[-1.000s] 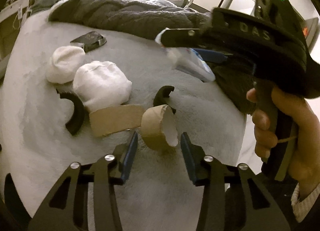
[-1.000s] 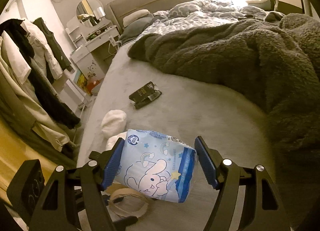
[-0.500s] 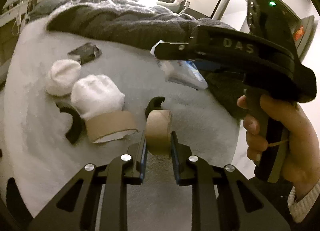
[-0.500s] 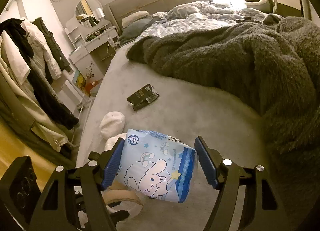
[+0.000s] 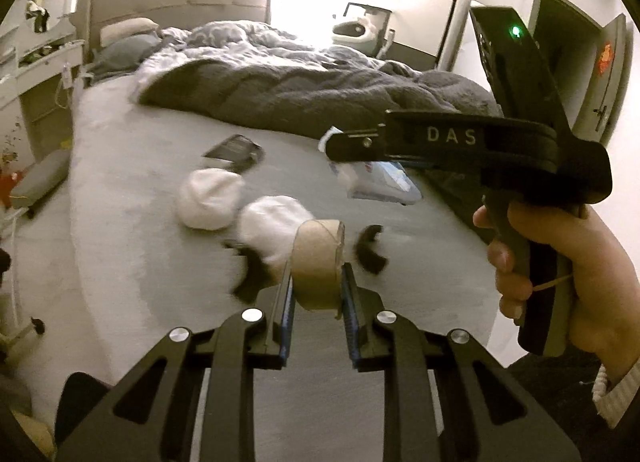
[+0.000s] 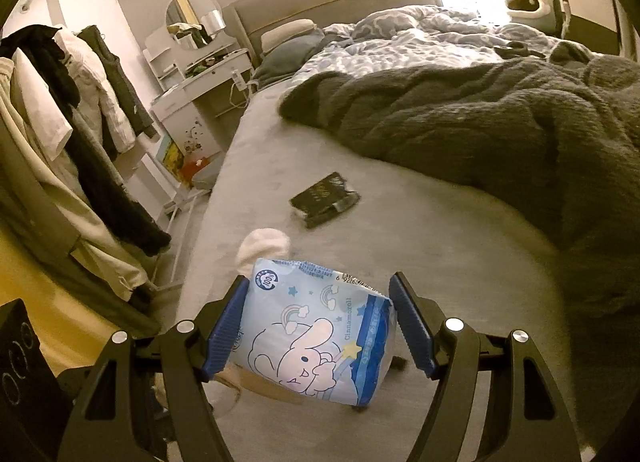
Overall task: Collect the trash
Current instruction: 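Close left tool on brown tape roll and lift it, then carry tape roll with left tool while right tool carries diaper package to bin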
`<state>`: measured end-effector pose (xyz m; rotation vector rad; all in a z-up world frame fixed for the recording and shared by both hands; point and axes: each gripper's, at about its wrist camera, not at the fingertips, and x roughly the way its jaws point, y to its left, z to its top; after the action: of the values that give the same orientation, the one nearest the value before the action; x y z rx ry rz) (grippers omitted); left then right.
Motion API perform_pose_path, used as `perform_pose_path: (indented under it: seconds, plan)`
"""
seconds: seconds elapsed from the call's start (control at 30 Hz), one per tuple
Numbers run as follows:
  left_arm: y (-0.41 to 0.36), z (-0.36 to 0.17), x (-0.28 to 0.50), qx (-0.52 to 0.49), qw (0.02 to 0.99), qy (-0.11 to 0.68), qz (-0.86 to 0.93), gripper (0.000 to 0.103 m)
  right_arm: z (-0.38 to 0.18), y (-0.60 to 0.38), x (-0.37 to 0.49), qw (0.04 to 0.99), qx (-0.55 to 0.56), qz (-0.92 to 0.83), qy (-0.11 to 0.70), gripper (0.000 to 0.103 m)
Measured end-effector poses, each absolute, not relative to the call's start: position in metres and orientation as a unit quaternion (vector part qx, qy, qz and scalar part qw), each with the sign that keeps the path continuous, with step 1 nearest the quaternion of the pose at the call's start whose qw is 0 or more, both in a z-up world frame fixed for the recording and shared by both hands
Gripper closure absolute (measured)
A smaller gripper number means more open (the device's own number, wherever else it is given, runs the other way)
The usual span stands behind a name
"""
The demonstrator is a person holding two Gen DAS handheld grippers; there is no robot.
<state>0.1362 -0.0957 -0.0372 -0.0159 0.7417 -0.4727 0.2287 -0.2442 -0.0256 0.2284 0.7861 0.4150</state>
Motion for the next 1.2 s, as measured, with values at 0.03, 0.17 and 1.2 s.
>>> perform_pose_path:
  seconds: [0.03,0.17,1.2]
  plan:
    - [-0.090,-0.036,0.135,-0.011,0.906,0.358,-0.226,0.080,-0.025,-0.239,0.230,0.895,0.114,0.205,0.381,0.031]
    - [-0.067,-0.031,0.132,-0.018,0.914,0.349,-0.206,0.080,-0.025,-0.220,0.231,0.888,0.123,0.220,0.385,0.031]
    - [0.135,-0.087,0.098,-0.063,0.902,0.427,-0.016,0.080,-0.011,-0.015,0.211,0.844,0.058,0.343,0.408,0.031]
